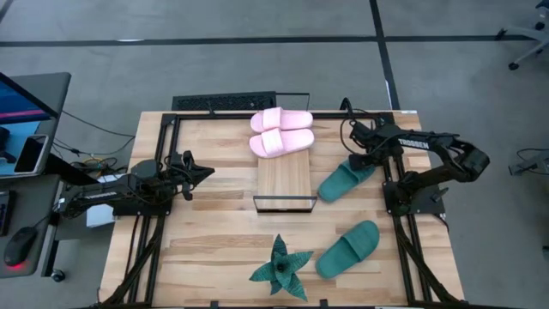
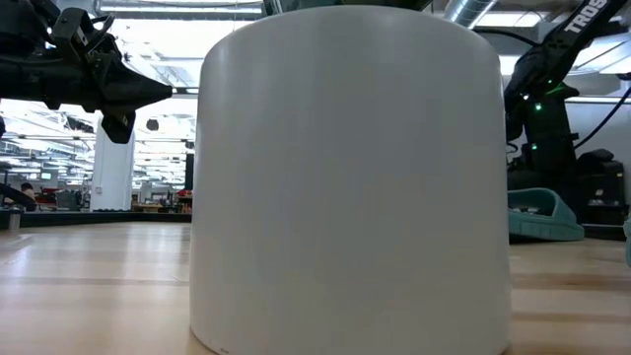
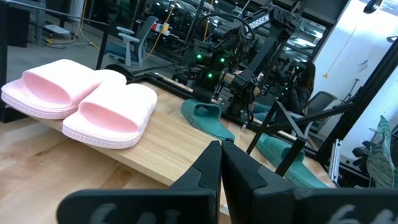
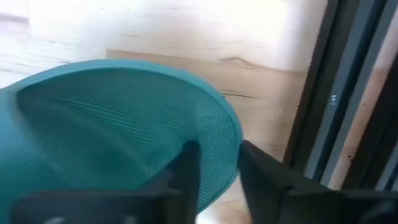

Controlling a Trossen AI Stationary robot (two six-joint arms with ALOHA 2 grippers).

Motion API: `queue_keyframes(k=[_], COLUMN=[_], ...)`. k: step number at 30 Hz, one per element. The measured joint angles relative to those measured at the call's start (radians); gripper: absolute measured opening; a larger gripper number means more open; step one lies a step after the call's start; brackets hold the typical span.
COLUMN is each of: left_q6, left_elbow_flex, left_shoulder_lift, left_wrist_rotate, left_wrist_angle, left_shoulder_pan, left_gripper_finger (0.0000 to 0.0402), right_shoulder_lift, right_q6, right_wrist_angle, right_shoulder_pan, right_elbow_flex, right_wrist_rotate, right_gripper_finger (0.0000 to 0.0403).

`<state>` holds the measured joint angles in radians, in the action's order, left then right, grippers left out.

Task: Pick and place slides into the shelf
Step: Put the top green slipper on the shelf

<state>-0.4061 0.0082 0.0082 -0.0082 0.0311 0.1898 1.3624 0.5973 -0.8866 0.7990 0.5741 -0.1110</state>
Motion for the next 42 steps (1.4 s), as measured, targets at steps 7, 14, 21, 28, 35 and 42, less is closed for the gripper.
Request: queue_keyframes(k=[7,14,21,28,35,42], left_q6=[0.000,0.000,0.000,0.000,0.000,0.000], left_elbow_flex=[0.000,0.000,0.000,0.000,0.000,0.000], left_shoulder_lift=[0.000,0.000,0.000,0.000,0.000,0.000], left_wrist_rotate=[0.000,0.000,0.000,0.000,0.000,0.000], left_wrist_angle=[0.000,0.000,0.000,0.000,0.000,0.000], left_shoulder_pan=[0.000,0.000,0.000,0.000,0.000,0.000], left_gripper_finger=[0.0000,0.0000,0.0000,0.0000,0.0000,0.0000], right_shoulder_lift=[0.003,-0.028,-0.105,-0.148,-0.172,-0.225], right_q6=[-0.002,0.012,0.076,0.149,0.187,0.200], right_wrist_angle=[-0.008,-0.020,-0.083,-0.131,-0.202,-0.272], right_shoulder_pan=[0.001,0.008,0.036,0.021,-0.011,-0.014], right_elbow_flex=[-0.003,-0.007,-0.010,-0.010,-0.008,0.045], right_wrist_rotate=[-0.036,-0.035,-0.022,-0.013,0.006,0.000], right_gripper_finger=[0.0008,0.0001,0.0000,0.0000,0.0000,0.0000])
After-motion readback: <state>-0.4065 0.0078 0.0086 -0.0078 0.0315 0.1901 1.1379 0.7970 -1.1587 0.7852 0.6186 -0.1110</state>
